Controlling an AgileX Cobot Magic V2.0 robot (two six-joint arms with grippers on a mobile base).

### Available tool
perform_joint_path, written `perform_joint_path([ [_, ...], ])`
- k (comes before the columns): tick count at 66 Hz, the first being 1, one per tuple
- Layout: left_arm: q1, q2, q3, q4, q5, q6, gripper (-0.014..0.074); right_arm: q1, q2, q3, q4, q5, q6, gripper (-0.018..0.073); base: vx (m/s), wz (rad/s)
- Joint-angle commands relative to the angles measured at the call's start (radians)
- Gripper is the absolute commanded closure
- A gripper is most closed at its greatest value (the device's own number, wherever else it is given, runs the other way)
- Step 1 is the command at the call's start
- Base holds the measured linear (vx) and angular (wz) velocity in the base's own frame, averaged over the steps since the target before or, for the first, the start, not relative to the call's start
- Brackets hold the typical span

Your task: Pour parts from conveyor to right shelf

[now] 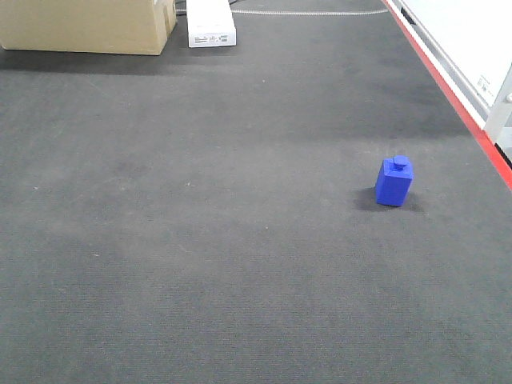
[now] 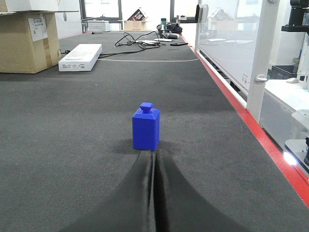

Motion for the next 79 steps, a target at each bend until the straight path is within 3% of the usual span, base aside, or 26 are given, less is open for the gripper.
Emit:
perform_joint_path([
  [1, 0.003, -0.012, -0.019, -0.008, -0.072, -0.008, 0.0603, -0.007, -0.012, 0.009, -0.004, -0.075, 0.000, 0.0564, 0.00, 0.00],
  [53, 0.003, -0.012, -0.019, -0.008, -0.072, -0.008, 0.0603, -0.007, -0.012, 0.008, -0.004, -0.077, 0.000, 0.0564, 0.00, 0.00],
  [79, 0.003, -0.012, -0.019, -0.008, -0.072, -0.008, 0.0603, -0.007, -0.012, 0.007, -0.004, -0.150, 0.000, 0.0564, 0.00, 0.00],
])
